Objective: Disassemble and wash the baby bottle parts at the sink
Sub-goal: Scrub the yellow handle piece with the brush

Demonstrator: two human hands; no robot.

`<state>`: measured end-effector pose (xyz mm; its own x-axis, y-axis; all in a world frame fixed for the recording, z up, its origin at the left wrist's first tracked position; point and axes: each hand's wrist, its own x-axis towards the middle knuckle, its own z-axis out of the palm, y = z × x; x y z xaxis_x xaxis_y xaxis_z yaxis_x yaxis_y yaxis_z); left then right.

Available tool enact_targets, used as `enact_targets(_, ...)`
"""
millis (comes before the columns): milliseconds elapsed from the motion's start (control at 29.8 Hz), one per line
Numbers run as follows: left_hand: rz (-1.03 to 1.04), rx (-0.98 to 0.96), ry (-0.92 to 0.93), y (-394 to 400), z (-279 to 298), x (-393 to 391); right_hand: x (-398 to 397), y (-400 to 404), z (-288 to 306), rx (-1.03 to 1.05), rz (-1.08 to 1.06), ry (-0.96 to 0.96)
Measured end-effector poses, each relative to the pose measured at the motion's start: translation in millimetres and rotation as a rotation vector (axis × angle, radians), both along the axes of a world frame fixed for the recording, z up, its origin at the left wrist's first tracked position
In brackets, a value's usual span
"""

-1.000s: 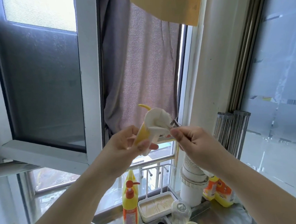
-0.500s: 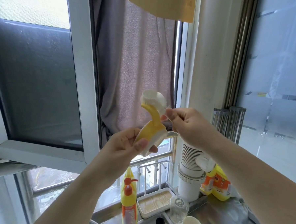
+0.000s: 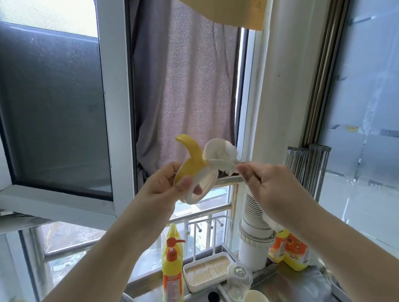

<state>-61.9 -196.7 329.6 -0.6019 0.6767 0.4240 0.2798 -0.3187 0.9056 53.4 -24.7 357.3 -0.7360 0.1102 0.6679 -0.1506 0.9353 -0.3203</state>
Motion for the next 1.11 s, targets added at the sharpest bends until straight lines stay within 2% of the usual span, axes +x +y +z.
enact_targets(101, -0.032, 0.076, -0.063, -2.2, 1.0, -1.8, -1.4, -4.3, -0.3, -0.025, 0.052, -0.019)
enact_targets(201, -0.054, 0.097, -0.084, -3.8, 3.5, -1.2, -5.8, 1.3, 3.9, -0.067, -0.058, -0.027)
enact_targets(336, -0.108, 0.11, -0.109, -6.0, 3.6, -2.1, -5.0, -7.0, 2.9, -0.078, 0.031, -0.019)
enact_targets(437, -0.174, 0.124, -0.109, -8.1, 0.3, -2.4, -7.0, -0.3, 2.5, -0.075, -0.071, -0.041)
enact_targets(504, -0.2, 0.176, -0.121, -9.8, 3.8, -3.0, -5.7, 0.7, 0.3, -0.123, -0.042, -0.025)
enact_targets(672, -0.046, 0.189, -0.113, -4.1, 9.4, -1.2, -5.0, -5.3, -6.8, -0.144, -0.012, -0.019)
enact_targets(772, -0.053, 0.197, -0.154, -1.5, 10.4, 0.2, -7.6, -8.9, -8.7, -0.219, 0.023, -0.022)
enact_targets(940, -0.034, 0.051, -0.084, -3.4, 12.7, 1.3, -5.6, -17.1, -11.9, -0.132, 0.041, 0.007)
enact_targets(1041, 0.015, 0.092, -0.123, -2.8, 12.0, 3.8, -5.1, -14.8, -14.4, -0.07, 0.006, 0.034)
enact_targets(1108, 0.016, 0.157, -0.196, -1.4, 12.3, 5.1, -6.0, -11.8, -14.9, -0.109, -0.046, 0.035)
